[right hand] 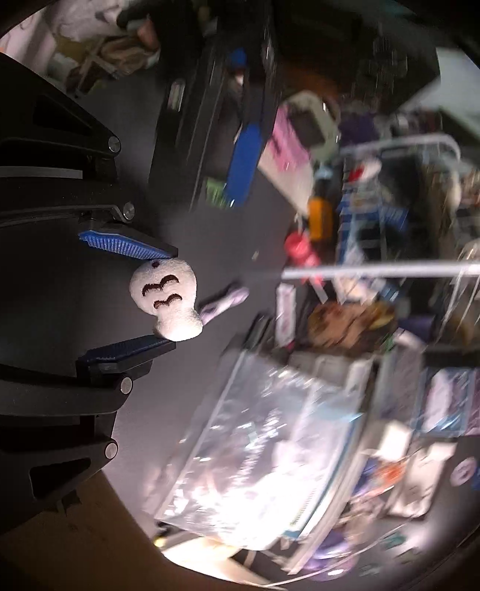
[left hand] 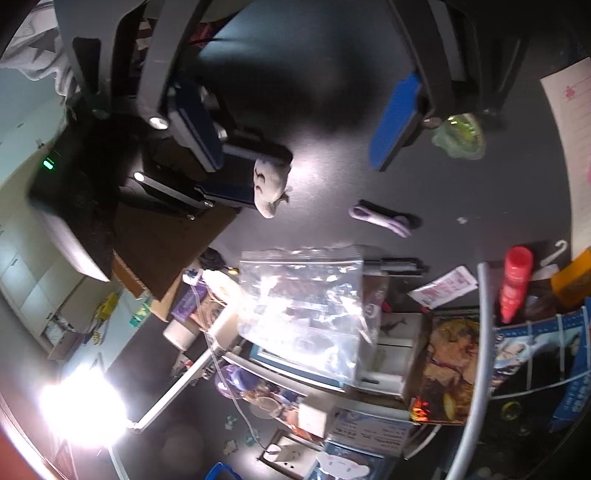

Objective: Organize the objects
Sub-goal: 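Grasp the white plush figure with the right gripper and lift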

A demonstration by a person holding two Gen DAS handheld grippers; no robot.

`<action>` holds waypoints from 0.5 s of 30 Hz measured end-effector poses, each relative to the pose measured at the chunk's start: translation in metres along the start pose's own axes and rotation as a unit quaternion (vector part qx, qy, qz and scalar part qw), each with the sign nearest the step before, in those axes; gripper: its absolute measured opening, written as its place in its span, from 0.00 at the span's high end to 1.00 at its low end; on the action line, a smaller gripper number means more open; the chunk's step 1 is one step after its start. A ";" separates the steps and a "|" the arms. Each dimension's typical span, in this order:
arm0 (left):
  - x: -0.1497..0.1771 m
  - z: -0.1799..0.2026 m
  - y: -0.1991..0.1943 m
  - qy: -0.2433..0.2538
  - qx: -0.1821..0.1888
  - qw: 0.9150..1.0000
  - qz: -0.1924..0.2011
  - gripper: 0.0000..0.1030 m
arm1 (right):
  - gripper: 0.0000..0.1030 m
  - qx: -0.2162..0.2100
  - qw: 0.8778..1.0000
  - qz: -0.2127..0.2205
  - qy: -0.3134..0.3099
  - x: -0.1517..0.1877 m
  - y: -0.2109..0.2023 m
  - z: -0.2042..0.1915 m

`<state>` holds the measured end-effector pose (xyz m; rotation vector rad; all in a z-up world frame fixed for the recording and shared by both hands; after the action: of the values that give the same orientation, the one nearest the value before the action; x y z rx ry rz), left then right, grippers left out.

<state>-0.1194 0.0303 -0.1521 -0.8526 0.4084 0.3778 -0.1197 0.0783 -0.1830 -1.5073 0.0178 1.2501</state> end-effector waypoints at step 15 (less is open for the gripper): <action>-0.020 0.064 -0.020 0.043 0.084 0.995 -0.023 0.81 | 0.64 0.025 0.996 0.049 -0.075 -0.044 -0.064 -0.015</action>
<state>-0.1151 0.0651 -0.0916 -0.7144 0.4919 0.2600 -0.0906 0.0666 -0.1108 -1.3793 0.0243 1.4292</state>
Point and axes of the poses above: each gripper's, at about its wrist camera, not at the fingertips, and y roughly the way its jaws point, z to its right, x to its underside, the point moved 9 cm from there along y, roughly the way its jaws point, and after that the axes turned 13 degrees about -y, right-handed, at the moved point
